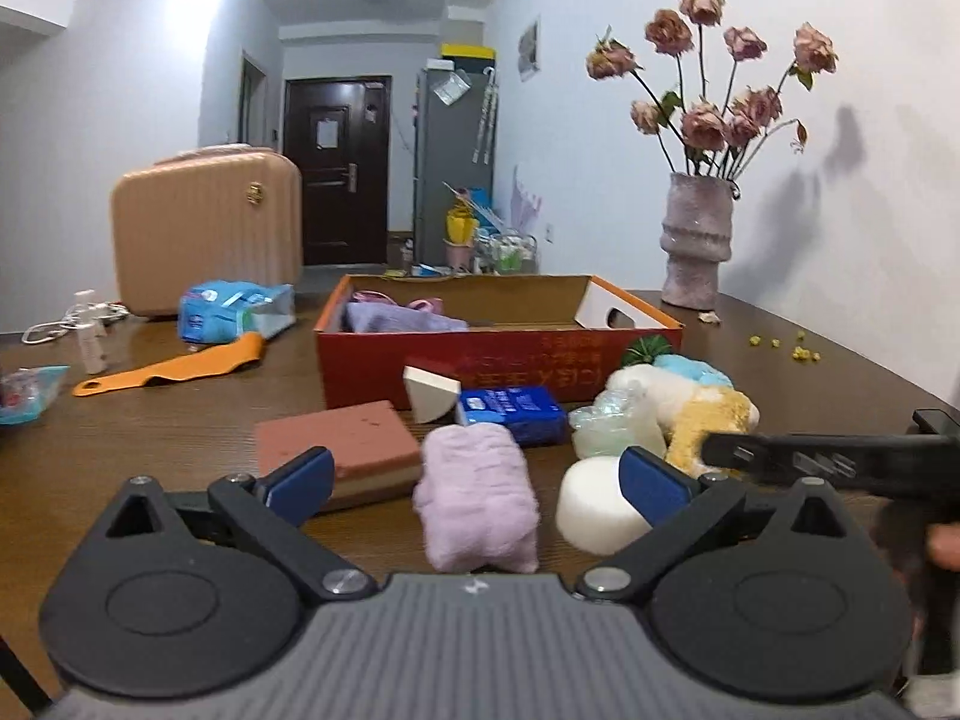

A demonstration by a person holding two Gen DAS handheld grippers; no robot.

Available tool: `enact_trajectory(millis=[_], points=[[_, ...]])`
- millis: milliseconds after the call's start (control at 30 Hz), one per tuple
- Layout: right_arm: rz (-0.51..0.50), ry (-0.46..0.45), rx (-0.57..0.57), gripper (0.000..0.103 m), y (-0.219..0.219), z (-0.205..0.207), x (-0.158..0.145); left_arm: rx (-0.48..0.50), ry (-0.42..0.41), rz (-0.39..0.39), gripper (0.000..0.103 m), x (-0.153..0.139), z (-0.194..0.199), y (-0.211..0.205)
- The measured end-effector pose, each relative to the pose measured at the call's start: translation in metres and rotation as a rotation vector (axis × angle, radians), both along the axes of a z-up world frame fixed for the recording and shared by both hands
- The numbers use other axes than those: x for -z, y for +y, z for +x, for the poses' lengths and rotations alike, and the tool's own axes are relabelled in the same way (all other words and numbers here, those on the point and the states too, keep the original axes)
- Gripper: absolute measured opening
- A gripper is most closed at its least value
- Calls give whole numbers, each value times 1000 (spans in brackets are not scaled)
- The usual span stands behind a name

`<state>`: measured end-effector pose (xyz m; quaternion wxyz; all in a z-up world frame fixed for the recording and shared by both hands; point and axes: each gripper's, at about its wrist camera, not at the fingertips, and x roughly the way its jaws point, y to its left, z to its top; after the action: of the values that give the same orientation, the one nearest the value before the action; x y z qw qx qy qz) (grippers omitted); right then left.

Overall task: Organize soft objects
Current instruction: 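Move both tools back to the yellow-and-white plush toy, then grasp the yellow-and-white plush toy with the left tool while the right tool grips it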

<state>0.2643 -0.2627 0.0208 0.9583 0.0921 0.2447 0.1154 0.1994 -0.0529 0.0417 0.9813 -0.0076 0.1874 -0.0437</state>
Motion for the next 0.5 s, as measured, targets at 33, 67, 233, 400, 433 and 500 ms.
enact_trajectory(millis=[33, 67, 233, 400, 433, 500], points=[[11, 11, 12, 84, 2, 9, 2, 7, 5, 2, 103, 0, 4, -2], [15, 25, 24, 82, 3, 18, 5, 15, 11, 8, 103, 1, 8, -4], [53, 71, -23, 48, -18, 23, 12, 58, 4, 10, 103, 3, 20, -15], [-52, 44, -150, 43, -47, -14, 3, 190, -13, -52, 103, 6, 17, -39], [-78, 54, -191, 43, -51, -21, 3, 218, 2, -57, 103, 8, 20, -46], [-89, 55, -226, 44, -59, -33, 2, 261, 54, -46, 103, 12, 27, -60]])
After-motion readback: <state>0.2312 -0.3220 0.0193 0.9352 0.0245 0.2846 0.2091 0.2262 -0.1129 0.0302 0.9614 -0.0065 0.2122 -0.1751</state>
